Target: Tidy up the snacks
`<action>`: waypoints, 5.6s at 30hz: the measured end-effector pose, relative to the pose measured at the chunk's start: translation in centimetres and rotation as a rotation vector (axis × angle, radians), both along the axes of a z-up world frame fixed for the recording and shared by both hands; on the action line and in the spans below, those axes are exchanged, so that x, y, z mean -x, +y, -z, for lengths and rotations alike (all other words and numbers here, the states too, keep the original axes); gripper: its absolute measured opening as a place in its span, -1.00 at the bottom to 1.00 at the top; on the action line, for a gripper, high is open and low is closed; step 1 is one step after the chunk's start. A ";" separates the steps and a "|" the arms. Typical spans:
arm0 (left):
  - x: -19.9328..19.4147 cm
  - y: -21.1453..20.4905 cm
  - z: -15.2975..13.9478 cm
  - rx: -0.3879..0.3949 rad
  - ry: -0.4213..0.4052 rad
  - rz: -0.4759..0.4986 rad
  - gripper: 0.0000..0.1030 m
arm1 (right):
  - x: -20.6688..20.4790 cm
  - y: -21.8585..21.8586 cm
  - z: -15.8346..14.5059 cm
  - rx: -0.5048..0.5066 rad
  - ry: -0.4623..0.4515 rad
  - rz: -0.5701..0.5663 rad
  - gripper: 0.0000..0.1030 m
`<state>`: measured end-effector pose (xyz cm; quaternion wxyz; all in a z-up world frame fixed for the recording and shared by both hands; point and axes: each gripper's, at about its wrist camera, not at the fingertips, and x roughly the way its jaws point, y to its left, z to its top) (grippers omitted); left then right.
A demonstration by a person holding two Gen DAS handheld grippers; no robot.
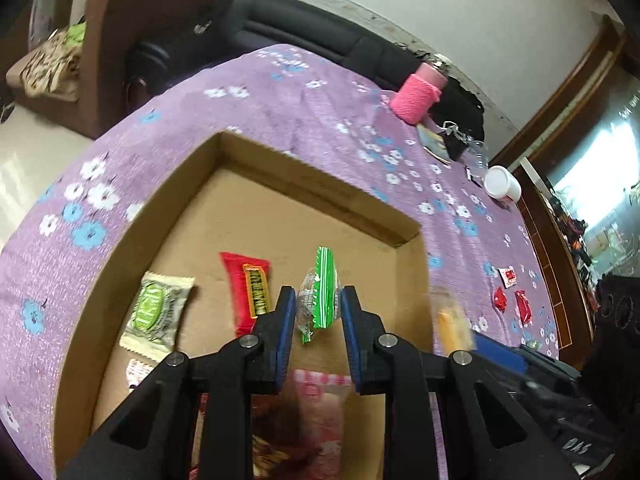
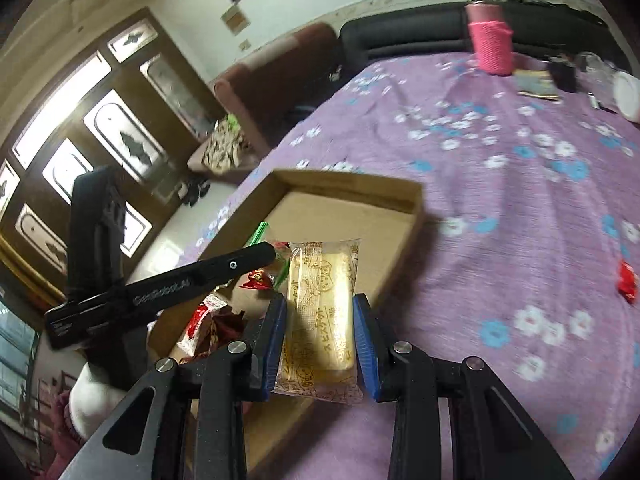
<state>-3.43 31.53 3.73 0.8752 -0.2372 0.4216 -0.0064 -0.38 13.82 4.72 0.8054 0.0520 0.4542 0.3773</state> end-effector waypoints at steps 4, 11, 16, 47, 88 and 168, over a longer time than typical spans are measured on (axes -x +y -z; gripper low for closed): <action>0.7 1.0 0.2 0.039 -0.003 -0.012 -0.48 | -0.8 3.1 1.6 0.051 0.010 -0.016 -0.29; 3.1 1.2 -2.4 0.029 -0.078 -0.018 0.15 | -0.7 4.3 2.1 0.087 -0.028 0.003 -0.26; 6.0 0.2 -4.9 -0.037 -0.154 -0.043 0.42 | 0.3 1.7 0.4 0.046 -0.072 0.044 -0.24; 19.7 -6.6 -12.5 -0.342 -0.244 -0.327 0.74 | -1.8 -17.9 2.0 0.128 -0.301 0.516 -0.18; 28.3 -4.3 -14.0 -0.331 -0.278 -0.629 0.75 | -1.8 -19.2 2.4 0.089 -0.242 0.527 -0.15; 19.7 -6.3 -8.8 -0.357 -0.194 -0.405 0.75 | -1.6 -19.1 2.4 0.098 -0.243 0.524 -0.09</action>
